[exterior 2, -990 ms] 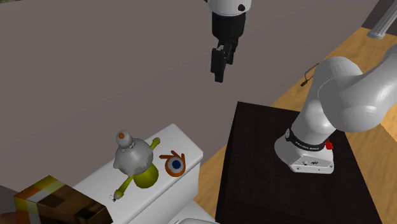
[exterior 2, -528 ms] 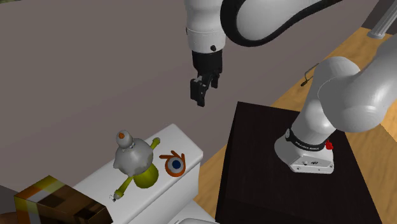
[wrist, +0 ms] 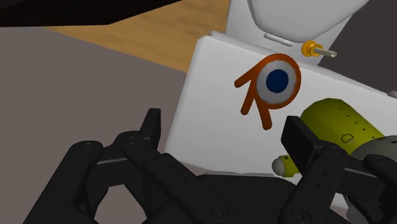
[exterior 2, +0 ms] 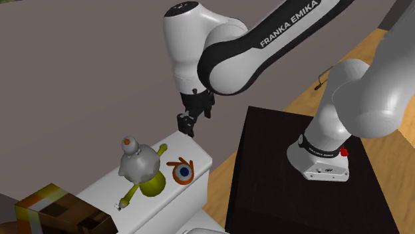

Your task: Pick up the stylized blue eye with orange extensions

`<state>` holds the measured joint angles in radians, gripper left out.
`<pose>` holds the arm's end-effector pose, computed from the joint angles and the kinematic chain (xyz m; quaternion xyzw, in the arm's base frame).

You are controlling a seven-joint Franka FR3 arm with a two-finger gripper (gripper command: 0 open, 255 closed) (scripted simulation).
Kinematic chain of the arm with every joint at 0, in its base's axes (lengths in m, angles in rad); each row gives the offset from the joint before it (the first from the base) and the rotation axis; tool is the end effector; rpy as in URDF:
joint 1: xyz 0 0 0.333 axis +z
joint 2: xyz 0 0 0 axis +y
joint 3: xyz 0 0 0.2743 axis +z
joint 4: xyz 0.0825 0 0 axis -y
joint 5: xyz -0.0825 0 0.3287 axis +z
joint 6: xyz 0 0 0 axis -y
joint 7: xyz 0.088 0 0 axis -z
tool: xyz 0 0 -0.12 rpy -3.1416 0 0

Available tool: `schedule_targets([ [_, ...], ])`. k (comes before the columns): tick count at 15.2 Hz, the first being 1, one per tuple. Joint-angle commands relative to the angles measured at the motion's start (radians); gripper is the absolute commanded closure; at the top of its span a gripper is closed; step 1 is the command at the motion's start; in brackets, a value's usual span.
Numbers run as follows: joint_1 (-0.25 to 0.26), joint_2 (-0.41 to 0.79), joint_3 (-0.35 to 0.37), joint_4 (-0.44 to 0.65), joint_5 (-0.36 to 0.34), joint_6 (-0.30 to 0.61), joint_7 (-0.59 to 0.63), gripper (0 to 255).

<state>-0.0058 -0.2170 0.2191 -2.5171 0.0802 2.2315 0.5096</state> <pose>0.3919 0.0862 0.3333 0.9837 -0.1762 -0.0364 0.0058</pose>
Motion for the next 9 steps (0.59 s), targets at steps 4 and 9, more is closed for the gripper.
schedule_targets([
  [4,0.000,0.216,0.027,0.072,-0.028,0.135,0.107,0],
  [9,0.019,0.428,0.026,0.176,-0.075,0.235,0.216,0],
])
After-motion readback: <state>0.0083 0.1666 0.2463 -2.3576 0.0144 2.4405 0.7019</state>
